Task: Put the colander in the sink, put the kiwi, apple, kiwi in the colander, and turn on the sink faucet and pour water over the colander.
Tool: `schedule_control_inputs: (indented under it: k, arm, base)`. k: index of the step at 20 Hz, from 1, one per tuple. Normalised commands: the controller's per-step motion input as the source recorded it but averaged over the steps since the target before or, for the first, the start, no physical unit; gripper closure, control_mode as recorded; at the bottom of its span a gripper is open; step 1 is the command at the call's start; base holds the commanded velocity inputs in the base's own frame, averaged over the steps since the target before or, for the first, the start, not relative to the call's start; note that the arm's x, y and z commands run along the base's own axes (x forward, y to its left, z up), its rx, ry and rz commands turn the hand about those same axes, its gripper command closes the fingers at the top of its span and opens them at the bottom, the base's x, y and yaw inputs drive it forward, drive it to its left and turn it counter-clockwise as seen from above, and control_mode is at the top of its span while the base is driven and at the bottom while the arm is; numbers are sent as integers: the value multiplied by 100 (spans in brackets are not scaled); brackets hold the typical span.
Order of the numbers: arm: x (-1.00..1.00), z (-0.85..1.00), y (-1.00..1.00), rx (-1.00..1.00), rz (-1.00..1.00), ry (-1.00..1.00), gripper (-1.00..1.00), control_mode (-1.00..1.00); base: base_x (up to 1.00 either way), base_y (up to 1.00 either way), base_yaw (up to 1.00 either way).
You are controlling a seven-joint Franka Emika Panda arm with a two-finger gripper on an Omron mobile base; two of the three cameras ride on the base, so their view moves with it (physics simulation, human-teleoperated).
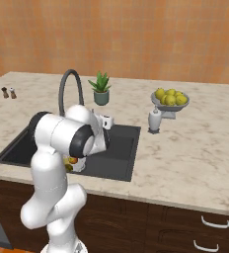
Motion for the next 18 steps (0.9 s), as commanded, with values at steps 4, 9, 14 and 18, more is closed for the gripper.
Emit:
schedule_control_inputs:
  k: [4, 9, 14, 18]
  arm:
    - [34, -35, 33, 0, -4, -3, -100, -100]
    - [14, -35, 1, 0, 0, -4, -100, -100]
    - [20, -24, 8, 0, 0, -3, -100, -100]
    - [42, -12, 26, 0, 0, -4, -100, -100]
  base:
    - [0, 0, 0]
    - [0, 0, 0]
    - [0, 0, 0]
    - [0, 0, 0]
